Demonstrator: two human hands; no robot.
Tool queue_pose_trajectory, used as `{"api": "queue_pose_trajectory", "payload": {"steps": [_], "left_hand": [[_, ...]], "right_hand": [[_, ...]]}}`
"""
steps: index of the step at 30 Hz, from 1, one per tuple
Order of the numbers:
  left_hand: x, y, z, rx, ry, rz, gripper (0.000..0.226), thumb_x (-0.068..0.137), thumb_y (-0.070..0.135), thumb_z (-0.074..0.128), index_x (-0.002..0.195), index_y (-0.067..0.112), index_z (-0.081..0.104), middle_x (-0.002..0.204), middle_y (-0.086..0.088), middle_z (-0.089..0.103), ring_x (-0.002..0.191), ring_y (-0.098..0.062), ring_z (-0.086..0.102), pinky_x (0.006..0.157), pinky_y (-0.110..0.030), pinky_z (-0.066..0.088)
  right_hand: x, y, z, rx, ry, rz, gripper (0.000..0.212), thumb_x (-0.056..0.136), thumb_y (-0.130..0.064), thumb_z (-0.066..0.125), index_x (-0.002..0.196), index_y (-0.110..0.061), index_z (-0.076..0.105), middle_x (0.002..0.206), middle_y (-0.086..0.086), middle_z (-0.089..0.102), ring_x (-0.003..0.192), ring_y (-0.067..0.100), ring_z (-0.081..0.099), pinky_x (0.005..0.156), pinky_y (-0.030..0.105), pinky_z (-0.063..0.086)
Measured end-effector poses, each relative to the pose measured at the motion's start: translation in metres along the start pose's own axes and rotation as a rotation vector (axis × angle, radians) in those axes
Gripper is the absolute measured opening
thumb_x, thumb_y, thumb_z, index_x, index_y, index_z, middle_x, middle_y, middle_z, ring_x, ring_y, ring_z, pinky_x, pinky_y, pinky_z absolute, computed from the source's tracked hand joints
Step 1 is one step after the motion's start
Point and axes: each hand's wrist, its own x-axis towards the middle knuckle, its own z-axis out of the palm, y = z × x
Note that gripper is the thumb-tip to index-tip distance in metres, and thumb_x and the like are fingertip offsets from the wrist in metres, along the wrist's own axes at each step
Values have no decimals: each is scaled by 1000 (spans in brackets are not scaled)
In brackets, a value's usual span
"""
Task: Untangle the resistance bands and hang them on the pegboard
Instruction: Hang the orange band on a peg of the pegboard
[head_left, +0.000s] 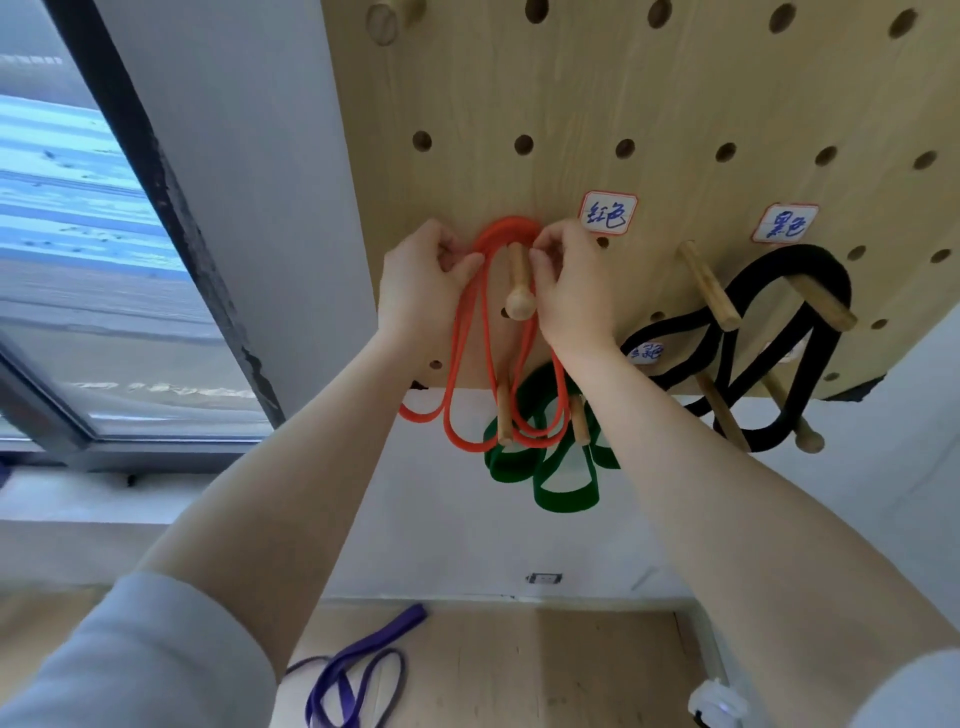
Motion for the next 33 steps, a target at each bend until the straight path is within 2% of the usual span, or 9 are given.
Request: {"api": "queue_pose_trajectory", "payload": {"steps": [2, 5, 11, 13, 17, 19, 23, 26, 33], "left_hand": [[-25, -5, -6, 5, 1, -20, 11, 88, 27, 58, 86, 17, 54, 73, 13, 54, 67, -2, 50, 61, -18, 41], [-71, -42, -10, 53, -67, -68, 6, 91, 18, 54, 86, 16, 56, 71, 14, 54, 65, -7, 56, 58, -18, 40], [-176, -154, -28, 224, -164, -441, 17, 91, 13, 49, 103, 14, 61, 96, -3, 65, 81, -21, 63, 74, -31, 50], [-207, -189, -38, 241, -231, -543, 21, 92, 11, 46, 105, 13, 62, 100, -5, 65, 83, -20, 62, 77, -33, 51], [-263, -266, -47, 291, -330, -651, 22, 91, 9, 47, 104, 10, 65, 104, -7, 67, 87, -22, 62, 79, -28, 46], [-292, -313, -48, 318, -377, -716, 22, 90, 8, 47, 102, 8, 65, 103, -9, 67, 93, -26, 62, 80, -31, 46], [-361, -414, -39, 324, -443, -812, 21, 90, 7, 45, 97, 9, 65, 94, -9, 68, 76, -19, 59, 70, -25, 42], [-414, -491, -23, 321, -458, -910, 23, 91, 7, 44, 102, 8, 64, 105, -8, 65, 89, -20, 57, 73, -25, 40], [-546, -666, 34, 384, -474, -1024, 25, 89, 11, 44, 105, 16, 62, 108, -2, 63, 94, -20, 56, 81, -31, 45]], "right_hand": [[-26, 0, -8, 96, 40, -31, 4, 93, -15, 50, 94, -13, 53, 74, -16, 50, 67, -2, 50, 63, 19, 42], [-85, 4, -5, 203, -48, -74, 4, 93, -18, 52, 90, -17, 50, 63, -13, 49, 55, 3, 50, 52, 19, 41], [-182, 27, 65, 186, -701, 121, 12, 94, -25, 51, 85, -19, 54, 59, -13, 48, 56, 3, 47, 56, 22, 38], [-212, 39, 101, 126, -932, 239, 7, 94, -26, 51, 94, -20, 54, 68, -10, 54, 67, 12, 55, 63, 28, 45], [-284, 85, 178, -47, -1259, 445, 24, 92, -23, 51, 115, -15, 49, 89, 6, 59, 80, 21, 55, 77, 31, 45], [-327, 114, 214, -134, -1349, 478, 25, 91, -20, 52, 115, -12, 49, 98, 12, 61, 83, 21, 53, 75, 30, 42], [-424, 186, 279, -351, -1469, 503, 28, 92, -21, 50, 118, -9, 49, 113, 16, 62, 100, 31, 58, 75, 29, 39], [-499, 241, 325, -429, -1512, 502, 30, 93, -24, 47, 120, -11, 49, 118, 13, 57, 105, 31, 55, 83, 33, 44], [-666, 366, 433, -485, -1562, 143, 38, 93, -18, 44, 131, -16, 46, 136, 7, 45, 127, 29, 37, 103, 40, 35]]}}
